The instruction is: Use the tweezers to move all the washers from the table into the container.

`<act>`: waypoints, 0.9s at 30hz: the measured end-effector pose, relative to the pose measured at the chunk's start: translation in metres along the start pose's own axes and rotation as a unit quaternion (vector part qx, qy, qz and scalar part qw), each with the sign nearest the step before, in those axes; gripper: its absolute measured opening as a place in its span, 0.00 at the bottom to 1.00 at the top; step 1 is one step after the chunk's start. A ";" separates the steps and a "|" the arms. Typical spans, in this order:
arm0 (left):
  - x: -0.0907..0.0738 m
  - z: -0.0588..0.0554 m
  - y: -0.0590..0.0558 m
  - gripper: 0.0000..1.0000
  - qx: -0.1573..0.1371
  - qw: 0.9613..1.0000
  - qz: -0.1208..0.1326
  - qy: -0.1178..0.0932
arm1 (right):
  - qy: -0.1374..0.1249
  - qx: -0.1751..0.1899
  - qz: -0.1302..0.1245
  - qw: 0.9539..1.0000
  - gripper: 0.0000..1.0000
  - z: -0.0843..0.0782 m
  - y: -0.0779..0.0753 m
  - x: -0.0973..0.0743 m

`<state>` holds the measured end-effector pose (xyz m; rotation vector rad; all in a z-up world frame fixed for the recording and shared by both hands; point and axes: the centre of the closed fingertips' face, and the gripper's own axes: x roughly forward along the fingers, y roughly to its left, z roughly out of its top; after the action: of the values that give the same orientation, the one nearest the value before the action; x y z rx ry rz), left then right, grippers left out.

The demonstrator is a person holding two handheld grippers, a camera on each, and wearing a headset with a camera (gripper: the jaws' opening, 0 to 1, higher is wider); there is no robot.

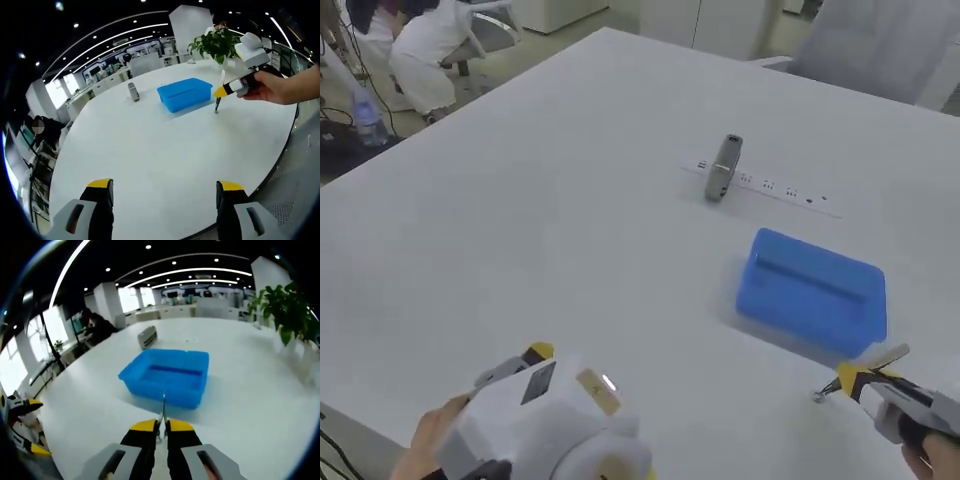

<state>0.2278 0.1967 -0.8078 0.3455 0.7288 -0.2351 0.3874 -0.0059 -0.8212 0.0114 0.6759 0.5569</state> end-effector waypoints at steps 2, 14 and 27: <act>0.000 0.000 0.000 0.86 -0.002 1.000 0.000 0.001 | -0.002 0.000 0.001 1.000 0.04 0.000 0.000 -0.001; -0.001 0.000 0.001 0.86 -0.002 1.000 0.001 -0.001 | 0.004 -0.103 0.001 0.995 0.03 -0.008 0.014 -0.004; -0.002 0.003 0.002 0.85 -0.005 1.000 0.001 -0.009 | 0.027 -0.106 0.017 0.994 0.02 0.006 0.014 -0.008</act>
<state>0.2283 0.1979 -0.8038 0.3342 0.7109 -0.2321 0.3790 0.0036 -0.8092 -0.1920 0.6679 0.6612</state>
